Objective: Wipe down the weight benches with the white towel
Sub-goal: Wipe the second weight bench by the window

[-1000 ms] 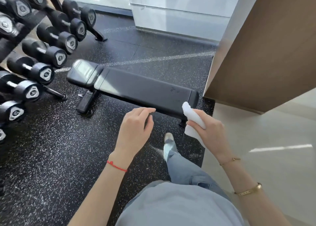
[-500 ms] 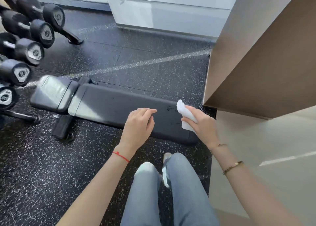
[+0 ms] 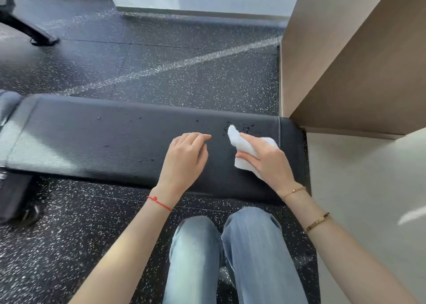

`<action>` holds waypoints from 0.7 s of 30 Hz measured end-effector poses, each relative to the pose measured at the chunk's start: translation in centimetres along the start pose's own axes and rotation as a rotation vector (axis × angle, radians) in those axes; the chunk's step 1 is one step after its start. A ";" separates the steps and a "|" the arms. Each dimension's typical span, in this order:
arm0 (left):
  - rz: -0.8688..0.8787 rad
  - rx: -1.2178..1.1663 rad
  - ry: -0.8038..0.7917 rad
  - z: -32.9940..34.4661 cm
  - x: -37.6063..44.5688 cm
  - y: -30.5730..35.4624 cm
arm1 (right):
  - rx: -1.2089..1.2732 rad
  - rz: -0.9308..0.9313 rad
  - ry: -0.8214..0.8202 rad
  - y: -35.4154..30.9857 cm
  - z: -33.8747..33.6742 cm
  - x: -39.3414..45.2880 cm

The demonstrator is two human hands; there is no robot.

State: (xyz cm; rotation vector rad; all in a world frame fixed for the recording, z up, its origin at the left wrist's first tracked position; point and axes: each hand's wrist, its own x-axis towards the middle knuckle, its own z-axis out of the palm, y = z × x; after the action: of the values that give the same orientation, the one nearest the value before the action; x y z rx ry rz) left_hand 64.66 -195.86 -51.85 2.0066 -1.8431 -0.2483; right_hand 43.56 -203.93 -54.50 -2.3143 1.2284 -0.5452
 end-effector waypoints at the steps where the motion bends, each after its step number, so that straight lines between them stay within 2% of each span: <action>1: 0.013 -0.005 0.011 1.3 -0.4 -0.5 | 0.030 0.003 0.010 0.4 1.0 -0.7; 5: 0.060 -0.003 0.084 4.9 -1.8 -2.6 | 0.011 -0.055 0.044 0.9 2.9 -2.1; 10: 0.071 0.001 0.147 6.6 -2.4 -4.1 | -0.070 -0.113 -0.069 1.5 3.2 -2.1; 17: 0.100 0.058 0.152 7.1 -2.0 -5.3 | -0.339 -0.042 -0.143 3.0 4.7 2.6; 21: 0.098 0.056 0.150 7.2 -1.7 -5.5 | -0.317 -0.084 -0.147 1.8 5.3 1.2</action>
State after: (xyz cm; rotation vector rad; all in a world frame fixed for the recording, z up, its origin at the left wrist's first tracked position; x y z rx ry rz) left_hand 66.60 -195.12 -60.81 1.9084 -1.8652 -0.0181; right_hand 45.88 -204.75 -59.69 -2.6244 1.2243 -0.2129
